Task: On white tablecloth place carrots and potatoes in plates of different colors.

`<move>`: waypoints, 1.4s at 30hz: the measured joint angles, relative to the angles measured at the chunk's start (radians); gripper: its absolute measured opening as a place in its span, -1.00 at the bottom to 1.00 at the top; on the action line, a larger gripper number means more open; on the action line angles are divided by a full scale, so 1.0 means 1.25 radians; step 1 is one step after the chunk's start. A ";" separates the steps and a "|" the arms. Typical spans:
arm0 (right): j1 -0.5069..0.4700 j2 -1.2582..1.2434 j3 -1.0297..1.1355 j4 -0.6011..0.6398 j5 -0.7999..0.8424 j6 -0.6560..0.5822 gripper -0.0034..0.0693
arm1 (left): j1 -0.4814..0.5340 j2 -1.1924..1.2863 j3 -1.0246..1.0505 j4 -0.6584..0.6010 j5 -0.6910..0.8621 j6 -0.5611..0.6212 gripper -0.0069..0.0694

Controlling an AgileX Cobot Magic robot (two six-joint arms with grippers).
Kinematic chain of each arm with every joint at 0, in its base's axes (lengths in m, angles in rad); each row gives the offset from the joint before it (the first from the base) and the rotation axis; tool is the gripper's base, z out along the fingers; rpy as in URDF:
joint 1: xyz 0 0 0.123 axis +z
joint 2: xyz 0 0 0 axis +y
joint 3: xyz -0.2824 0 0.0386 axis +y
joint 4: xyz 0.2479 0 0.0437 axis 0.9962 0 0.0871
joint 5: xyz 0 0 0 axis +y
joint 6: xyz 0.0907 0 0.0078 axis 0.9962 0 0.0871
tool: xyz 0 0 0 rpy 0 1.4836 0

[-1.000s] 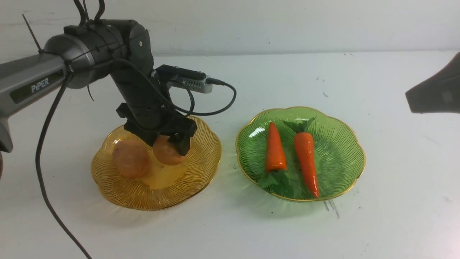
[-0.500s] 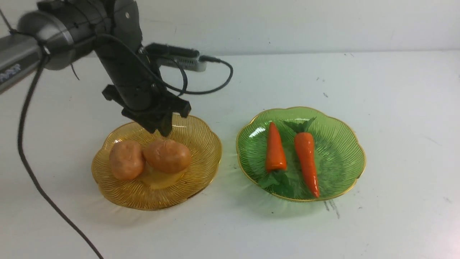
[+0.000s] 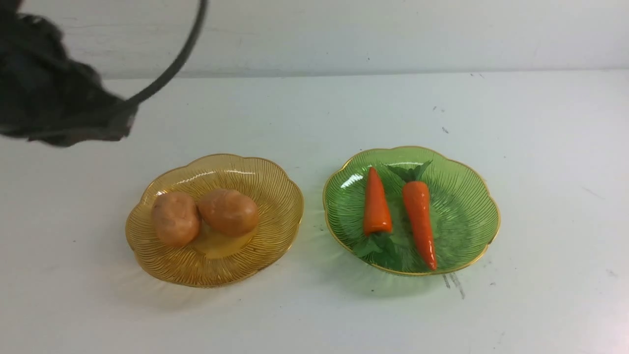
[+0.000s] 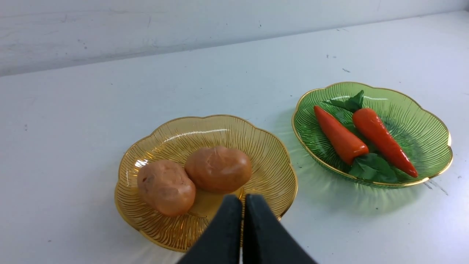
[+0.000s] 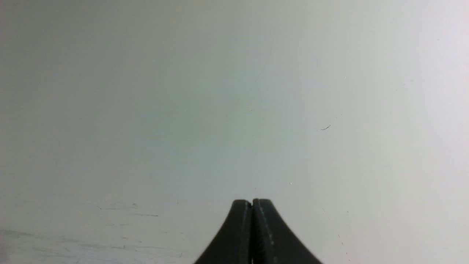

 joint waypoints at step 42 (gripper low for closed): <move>-0.001 0.000 0.000 0.000 -0.001 0.000 -0.95 | 0.185 -0.347 0.548 0.154 -0.223 0.002 -0.83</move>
